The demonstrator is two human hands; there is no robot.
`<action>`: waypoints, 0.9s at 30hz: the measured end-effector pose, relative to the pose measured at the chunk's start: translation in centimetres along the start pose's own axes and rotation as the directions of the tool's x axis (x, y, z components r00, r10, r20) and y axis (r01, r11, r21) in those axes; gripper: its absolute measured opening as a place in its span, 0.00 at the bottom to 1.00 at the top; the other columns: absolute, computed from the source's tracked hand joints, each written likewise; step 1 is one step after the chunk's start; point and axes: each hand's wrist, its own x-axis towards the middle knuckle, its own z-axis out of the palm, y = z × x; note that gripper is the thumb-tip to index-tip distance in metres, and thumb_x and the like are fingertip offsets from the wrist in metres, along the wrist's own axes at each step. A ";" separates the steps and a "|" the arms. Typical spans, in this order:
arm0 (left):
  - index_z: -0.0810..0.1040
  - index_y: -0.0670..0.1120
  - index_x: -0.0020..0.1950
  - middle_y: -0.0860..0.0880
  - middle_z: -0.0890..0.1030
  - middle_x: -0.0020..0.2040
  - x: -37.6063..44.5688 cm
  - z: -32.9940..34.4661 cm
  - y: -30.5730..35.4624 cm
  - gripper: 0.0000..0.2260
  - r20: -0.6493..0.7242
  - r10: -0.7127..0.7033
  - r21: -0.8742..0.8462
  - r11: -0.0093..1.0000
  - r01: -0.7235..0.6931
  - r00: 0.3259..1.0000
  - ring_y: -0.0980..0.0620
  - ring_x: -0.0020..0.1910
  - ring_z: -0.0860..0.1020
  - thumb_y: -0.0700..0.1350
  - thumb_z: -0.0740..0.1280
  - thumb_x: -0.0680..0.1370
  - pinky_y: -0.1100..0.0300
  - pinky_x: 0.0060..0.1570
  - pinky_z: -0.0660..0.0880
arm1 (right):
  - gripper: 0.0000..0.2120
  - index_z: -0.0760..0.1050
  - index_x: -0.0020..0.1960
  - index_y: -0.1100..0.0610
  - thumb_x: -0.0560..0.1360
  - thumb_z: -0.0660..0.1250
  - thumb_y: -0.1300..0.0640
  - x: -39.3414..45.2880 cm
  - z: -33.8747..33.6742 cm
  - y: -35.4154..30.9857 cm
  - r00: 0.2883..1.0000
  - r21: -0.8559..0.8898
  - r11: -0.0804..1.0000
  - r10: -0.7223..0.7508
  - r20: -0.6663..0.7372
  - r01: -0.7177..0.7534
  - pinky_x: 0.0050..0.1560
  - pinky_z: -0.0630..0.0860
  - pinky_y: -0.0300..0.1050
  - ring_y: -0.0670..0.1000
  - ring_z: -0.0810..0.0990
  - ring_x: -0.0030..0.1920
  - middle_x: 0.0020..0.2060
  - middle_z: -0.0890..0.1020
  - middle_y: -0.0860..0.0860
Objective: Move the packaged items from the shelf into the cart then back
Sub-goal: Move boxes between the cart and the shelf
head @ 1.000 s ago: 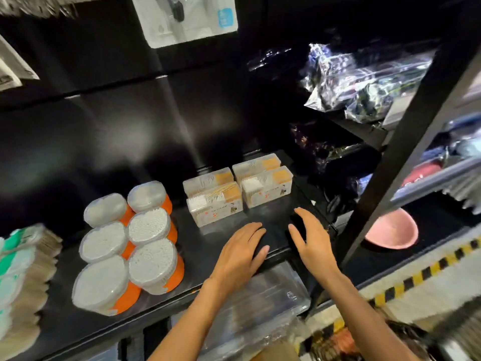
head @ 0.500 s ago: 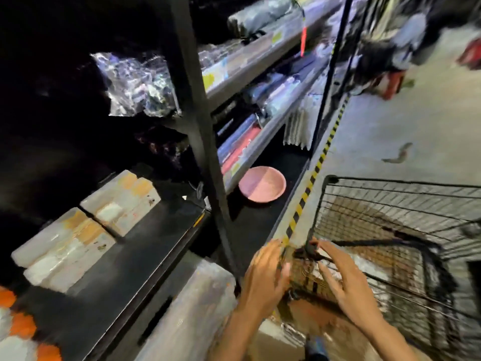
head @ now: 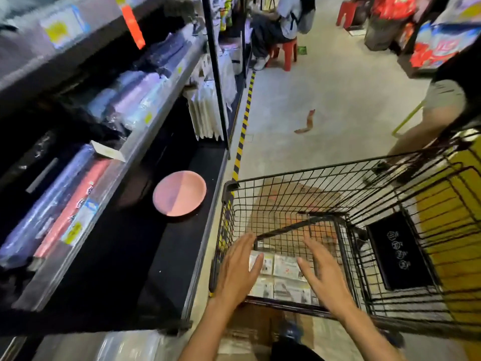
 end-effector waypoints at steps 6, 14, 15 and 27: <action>0.58 0.49 0.76 0.51 0.59 0.77 5.0 4.4 -3.4 0.26 0.139 -0.190 0.020 0.982 0.189 0.972 0.54 0.75 0.56 0.59 0.52 0.81 0.58 0.75 0.53 | 0.50 0.56 0.76 0.47 0.62 0.41 0.19 5.1 1.1 3.9 0.960 0.018 0.969 0.241 0.140 -0.246 0.74 0.56 0.51 0.50 0.58 0.75 0.74 0.62 0.46; 0.58 0.40 0.76 0.41 0.59 0.76 9.0 10.9 -9.1 0.28 0.333 -0.509 0.070 0.853 0.517 0.794 0.45 0.75 0.59 0.52 0.59 0.81 0.55 0.71 0.57 | 0.28 0.60 0.75 0.55 0.79 0.62 0.48 10.5 7.0 9.4 0.809 0.034 0.822 0.551 0.202 -0.569 0.68 0.62 0.47 0.56 0.63 0.72 0.74 0.63 0.55; 0.62 0.38 0.74 0.37 0.64 0.73 9.2 11.8 -9.9 0.27 0.317 -0.528 0.080 0.842 0.533 0.788 0.41 0.72 0.65 0.52 0.60 0.80 0.52 0.69 0.63 | 0.29 0.60 0.75 0.57 0.78 0.63 0.49 11.1 7.9 10.2 0.772 0.057 0.779 0.603 0.201 -0.624 0.67 0.63 0.47 0.57 0.64 0.71 0.73 0.64 0.56; 0.54 0.37 0.75 0.38 0.62 0.73 10.1 18.6 -14.9 0.36 0.410 -0.756 0.039 0.573 0.818 0.510 0.41 0.68 0.67 0.50 0.68 0.77 0.53 0.61 0.71 | 0.35 0.69 0.60 0.69 0.69 0.72 0.42 13.3 16.0 19.3 0.433 0.150 0.407 0.863 0.259 -0.901 0.61 0.74 0.52 0.61 0.76 0.59 0.60 0.76 0.63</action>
